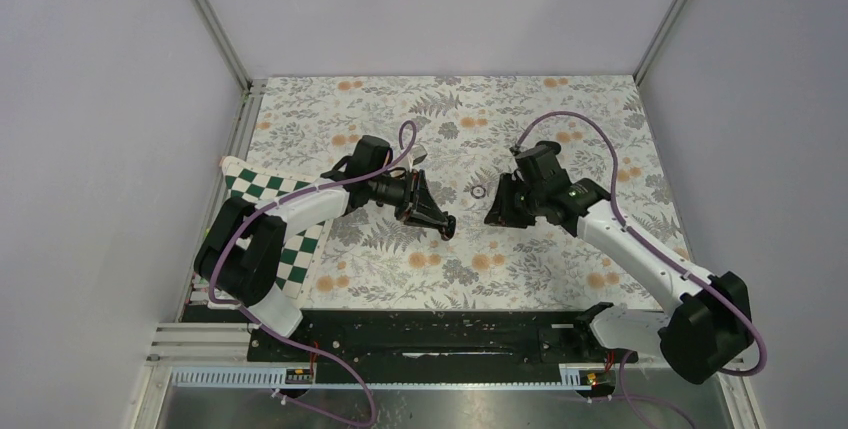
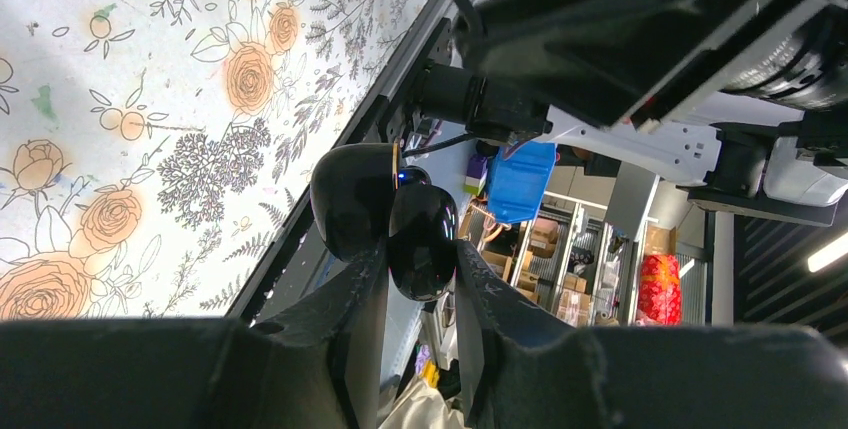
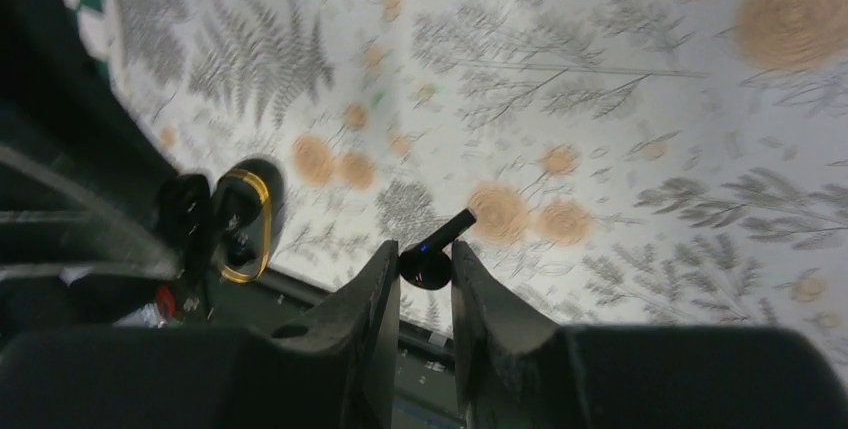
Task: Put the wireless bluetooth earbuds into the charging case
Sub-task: Place the left earbud at the center of the board.
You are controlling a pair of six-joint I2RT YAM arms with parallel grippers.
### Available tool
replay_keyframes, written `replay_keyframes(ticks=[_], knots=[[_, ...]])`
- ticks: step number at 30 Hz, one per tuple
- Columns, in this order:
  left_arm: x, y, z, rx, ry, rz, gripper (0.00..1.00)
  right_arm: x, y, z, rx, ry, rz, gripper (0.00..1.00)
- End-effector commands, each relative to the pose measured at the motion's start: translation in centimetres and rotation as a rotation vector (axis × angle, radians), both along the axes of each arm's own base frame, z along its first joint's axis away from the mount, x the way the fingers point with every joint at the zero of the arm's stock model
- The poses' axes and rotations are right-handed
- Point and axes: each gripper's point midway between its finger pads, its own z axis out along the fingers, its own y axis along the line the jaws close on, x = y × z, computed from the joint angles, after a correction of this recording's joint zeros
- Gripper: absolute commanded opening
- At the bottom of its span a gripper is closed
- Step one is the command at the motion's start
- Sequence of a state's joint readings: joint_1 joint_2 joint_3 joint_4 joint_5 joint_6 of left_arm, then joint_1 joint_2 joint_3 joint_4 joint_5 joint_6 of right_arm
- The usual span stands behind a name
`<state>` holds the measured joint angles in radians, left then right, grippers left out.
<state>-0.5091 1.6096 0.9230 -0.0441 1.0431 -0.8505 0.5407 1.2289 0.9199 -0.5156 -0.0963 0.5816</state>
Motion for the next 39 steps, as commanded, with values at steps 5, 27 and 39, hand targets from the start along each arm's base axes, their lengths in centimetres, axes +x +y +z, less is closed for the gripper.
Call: replay_keyframes(ticks=[5, 27, 39], knots=[[0.4, 0.0, 1.9, -0.038, -0.093, -0.026, 0.0, -5.7, 4.4, 4.5, 0.293, 0.134, 0.265, 0.06], [1.1, 0.0, 3.9, -0.033, -0.179, -0.001, 0.0, -5.7, 8.9, 7.4, 0.692, 0.231, 0.216, 0.02], [0.8, -0.1, 4.2, -0.048, -0.166, -0.018, 0.0, -4.2, 9.9, 6.1, 0.729, 0.255, 0.167, 0.01]])
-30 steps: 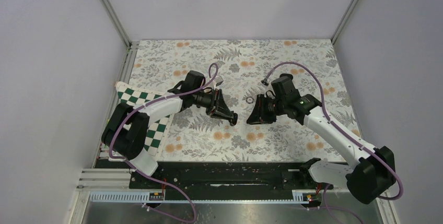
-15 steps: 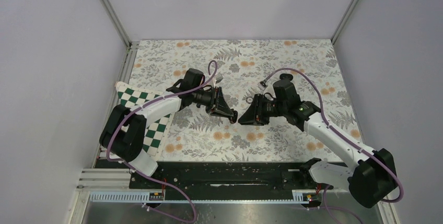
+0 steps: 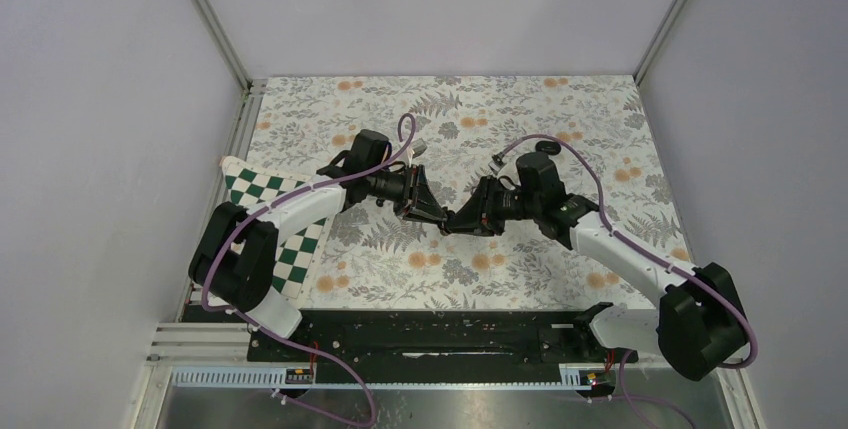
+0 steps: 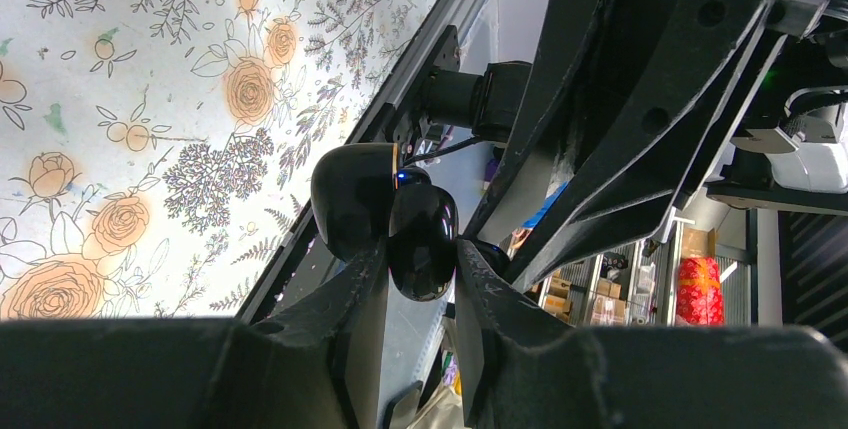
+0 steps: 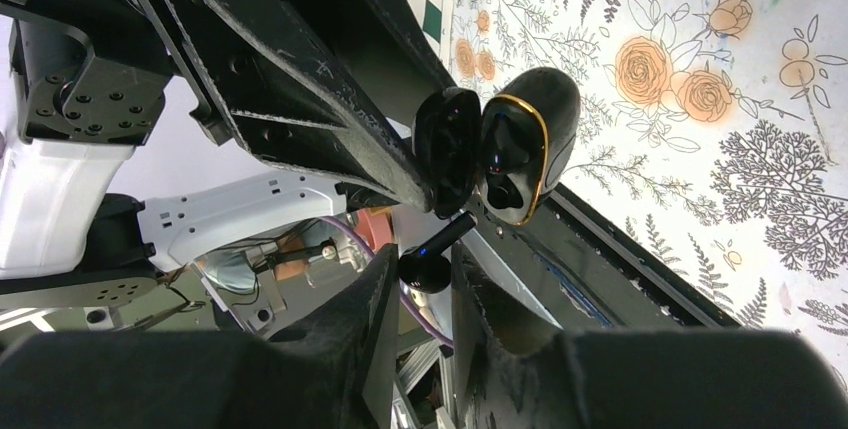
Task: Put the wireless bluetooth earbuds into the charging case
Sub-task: Place the left earbud at the center of the board.
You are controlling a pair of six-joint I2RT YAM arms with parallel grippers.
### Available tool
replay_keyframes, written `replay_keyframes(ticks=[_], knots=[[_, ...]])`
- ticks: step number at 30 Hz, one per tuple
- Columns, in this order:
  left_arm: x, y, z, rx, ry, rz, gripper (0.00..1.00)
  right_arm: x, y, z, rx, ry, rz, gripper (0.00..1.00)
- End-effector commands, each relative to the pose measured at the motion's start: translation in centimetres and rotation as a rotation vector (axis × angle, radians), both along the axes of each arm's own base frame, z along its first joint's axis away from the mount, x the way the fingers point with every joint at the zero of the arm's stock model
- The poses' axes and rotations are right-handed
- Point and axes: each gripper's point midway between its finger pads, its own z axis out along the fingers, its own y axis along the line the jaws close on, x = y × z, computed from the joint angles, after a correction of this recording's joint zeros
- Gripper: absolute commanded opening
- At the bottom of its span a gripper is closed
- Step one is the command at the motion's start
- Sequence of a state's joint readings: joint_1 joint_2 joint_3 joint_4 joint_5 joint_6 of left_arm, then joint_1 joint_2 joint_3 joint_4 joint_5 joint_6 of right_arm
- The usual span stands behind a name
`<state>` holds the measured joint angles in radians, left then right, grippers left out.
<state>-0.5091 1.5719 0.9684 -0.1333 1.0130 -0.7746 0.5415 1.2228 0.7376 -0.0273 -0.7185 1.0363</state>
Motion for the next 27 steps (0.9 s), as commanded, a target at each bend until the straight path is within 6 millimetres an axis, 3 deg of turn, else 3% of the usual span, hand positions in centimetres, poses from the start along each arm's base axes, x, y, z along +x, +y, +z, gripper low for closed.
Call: replay_keyframes(ticks=[1, 16, 27], knots=[[0.5, -0.3, 3.0, -0.064, -0.09, -0.018, 0.0, 0.5, 0.7, 0.8, 0.048, -0.023, 0.008, 0.01], [0.4, -0.5, 3.6, -0.132, -0.068, -0.026, 0.0, 0.2, 0.5, -0.8, 0.046, 0.009, -0.01, 0.01], [0.4, -0.4, 3.7, -0.145, -0.07, -0.024, 0.0, 0.9, 1.2, -0.6, 0.157, 0.069, -0.08, 0.0]])
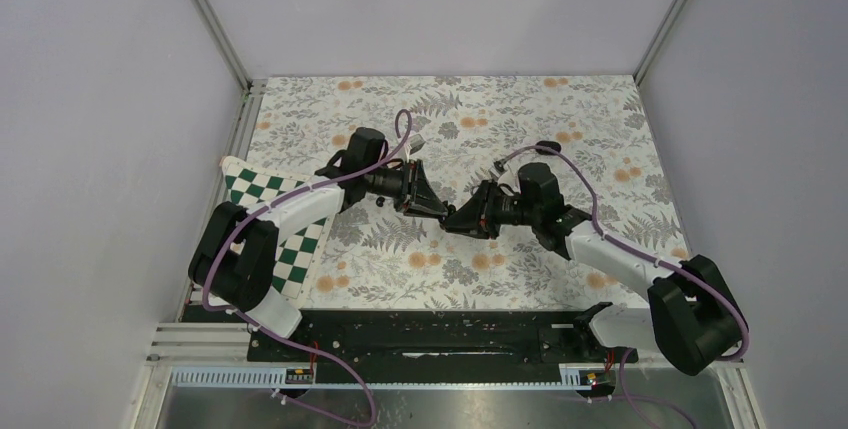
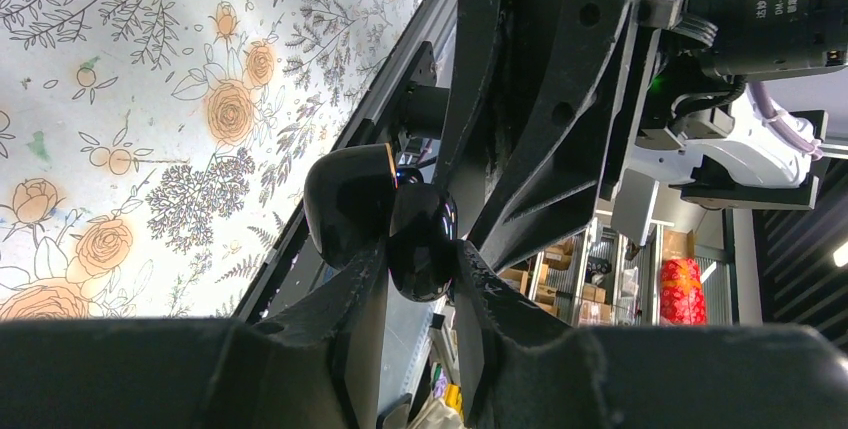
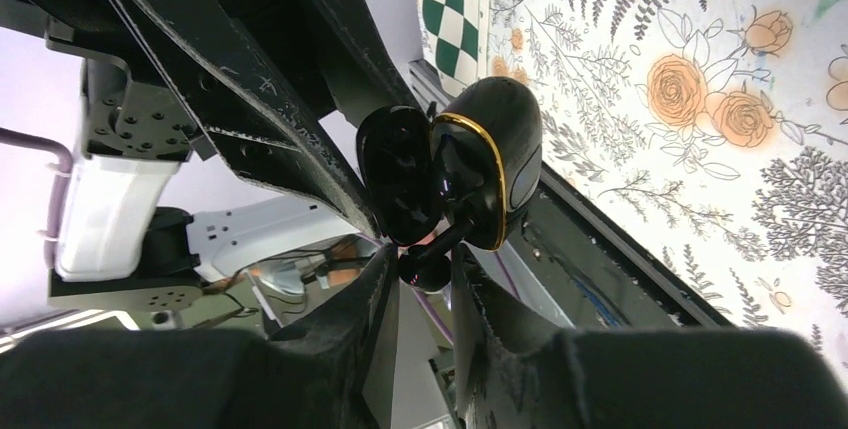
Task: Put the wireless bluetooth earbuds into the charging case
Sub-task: Place the left earbud at the center of the board.
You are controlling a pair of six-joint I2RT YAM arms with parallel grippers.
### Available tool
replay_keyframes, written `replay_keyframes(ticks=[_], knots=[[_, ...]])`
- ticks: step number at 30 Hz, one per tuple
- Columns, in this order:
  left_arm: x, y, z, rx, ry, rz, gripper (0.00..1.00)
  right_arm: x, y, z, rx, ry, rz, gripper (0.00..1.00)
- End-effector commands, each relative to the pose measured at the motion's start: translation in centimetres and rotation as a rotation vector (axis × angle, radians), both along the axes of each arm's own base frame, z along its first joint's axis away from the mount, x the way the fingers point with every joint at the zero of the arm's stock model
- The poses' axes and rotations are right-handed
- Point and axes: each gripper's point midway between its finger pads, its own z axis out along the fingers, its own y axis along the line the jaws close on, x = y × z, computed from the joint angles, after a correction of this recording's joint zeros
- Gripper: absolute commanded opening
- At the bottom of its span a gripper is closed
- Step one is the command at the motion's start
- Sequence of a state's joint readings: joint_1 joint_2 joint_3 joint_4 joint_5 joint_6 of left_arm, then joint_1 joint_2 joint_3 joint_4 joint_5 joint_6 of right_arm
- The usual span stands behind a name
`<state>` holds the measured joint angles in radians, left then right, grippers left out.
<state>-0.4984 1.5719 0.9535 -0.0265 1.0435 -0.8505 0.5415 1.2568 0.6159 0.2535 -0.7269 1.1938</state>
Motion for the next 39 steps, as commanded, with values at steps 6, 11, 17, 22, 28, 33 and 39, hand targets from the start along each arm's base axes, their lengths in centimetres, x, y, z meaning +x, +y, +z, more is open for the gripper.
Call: replay_keyframes(ticks=[6, 11, 17, 22, 28, 33, 39], knots=[[-0.2, -0.1, 2.6, -0.098, -0.066, -0.029, 0.0, 0.4, 0.4, 0.2, 0.143, 0.091, -0.084, 0.0], [0.0, 0.1, 2.3, -0.098, -0.062, -0.021, 0.0, 0.3, 0.3, 0.3, 0.194, 0.114, -0.102, 0.0], [0.4, 0.6, 2.1, -0.086, -0.067, -0.003, 0.0, -0.7, -0.2, -0.4, 0.14, 0.105, -0.079, 0.0], [0.7, 0.9, 1.4, -0.044, -0.071, 0.004, 0.0, -1.9, -1.1, -0.8, 0.018, 0.061, -0.025, 0.0], [0.8, 0.8, 1.2, -0.038, -0.067, 0.008, 0.0, -2.4, -1.5, -0.1, -0.039, 0.023, 0.006, 0.0], [0.7, 1.0, 1.2, -0.025, -0.067, 0.01, 0.0, -2.7, -2.8, -1.1, -0.154, -0.015, 0.031, 0.0], [1.0, 1.6, 0.7, -0.001, -0.069, 0.029, 0.0, -1.8, -8.6, -3.7, -0.638, -0.2, 0.125, 0.0]])
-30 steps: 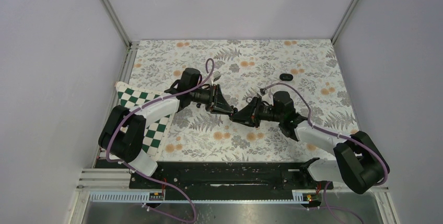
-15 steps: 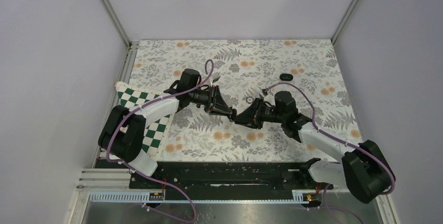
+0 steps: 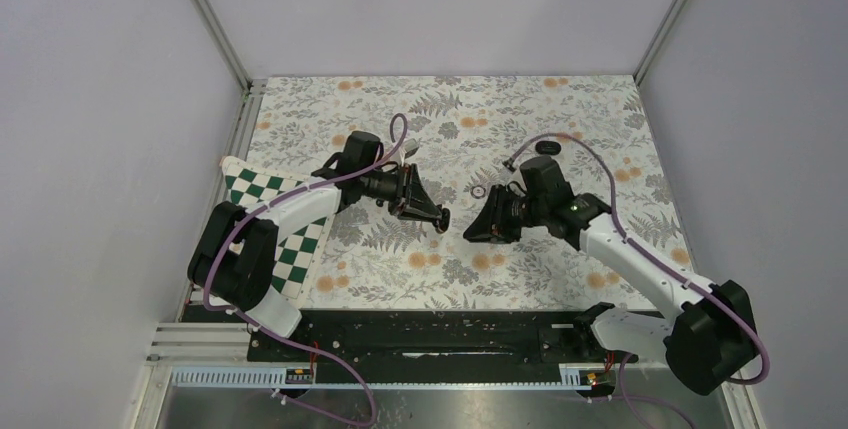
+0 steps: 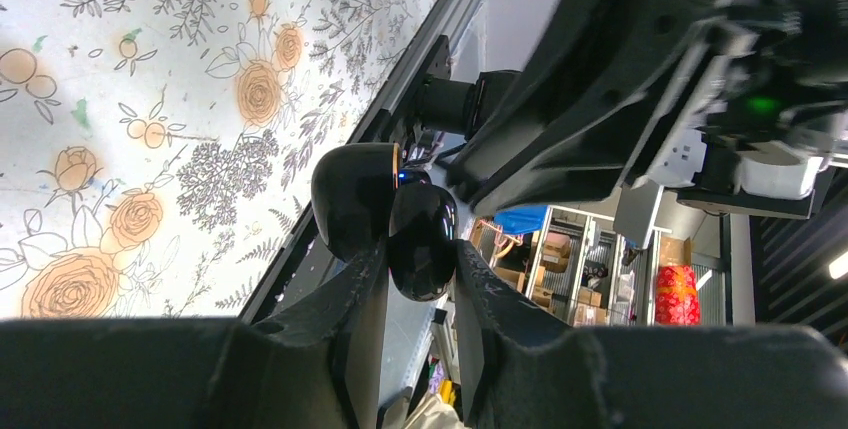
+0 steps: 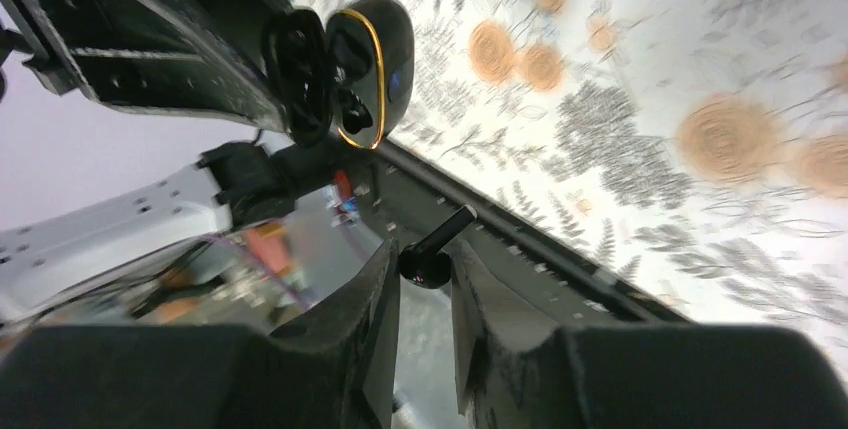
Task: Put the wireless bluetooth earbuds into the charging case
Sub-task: Place the left earbud at the center of the board.
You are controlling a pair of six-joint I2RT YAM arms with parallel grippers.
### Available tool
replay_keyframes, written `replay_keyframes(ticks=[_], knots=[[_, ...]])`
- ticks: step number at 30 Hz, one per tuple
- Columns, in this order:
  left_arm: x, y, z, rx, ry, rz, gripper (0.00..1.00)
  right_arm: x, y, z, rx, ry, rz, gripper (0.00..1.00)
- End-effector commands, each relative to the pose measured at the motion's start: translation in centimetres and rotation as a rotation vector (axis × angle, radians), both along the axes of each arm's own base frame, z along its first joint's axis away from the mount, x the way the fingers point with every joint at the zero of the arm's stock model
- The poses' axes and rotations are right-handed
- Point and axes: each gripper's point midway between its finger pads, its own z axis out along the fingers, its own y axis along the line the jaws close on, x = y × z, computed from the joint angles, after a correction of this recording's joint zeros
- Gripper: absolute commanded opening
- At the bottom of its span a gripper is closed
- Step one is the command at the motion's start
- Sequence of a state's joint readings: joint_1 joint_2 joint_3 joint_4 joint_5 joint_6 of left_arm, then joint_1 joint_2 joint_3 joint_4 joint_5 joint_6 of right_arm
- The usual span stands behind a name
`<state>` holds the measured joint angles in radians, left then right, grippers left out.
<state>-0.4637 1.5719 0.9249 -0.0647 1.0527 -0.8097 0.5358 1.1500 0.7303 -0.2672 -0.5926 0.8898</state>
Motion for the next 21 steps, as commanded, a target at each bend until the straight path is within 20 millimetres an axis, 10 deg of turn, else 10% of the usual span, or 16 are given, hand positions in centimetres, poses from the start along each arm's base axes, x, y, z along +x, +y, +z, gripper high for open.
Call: replay_keyframes(ticks=[1, 11, 21], knots=[[1.1, 0.5, 2.0, -0.022, -0.092, 0.02, 0.0, 0.6, -5.5, -2.2, -0.406, -0.179, 0.134, 0.0], [2.0, 2.0, 1.5, 0.017, -0.087, 0.074, 0.0, 4.0, -7.1, -7.8, -0.858, -0.36, 0.294, 0.05], [2.4, 2.4, 1.6, 0.031, -0.086, 0.084, 0.0, 4.9, -5.9, -10.8, -0.856, -0.501, 0.164, 0.16]])
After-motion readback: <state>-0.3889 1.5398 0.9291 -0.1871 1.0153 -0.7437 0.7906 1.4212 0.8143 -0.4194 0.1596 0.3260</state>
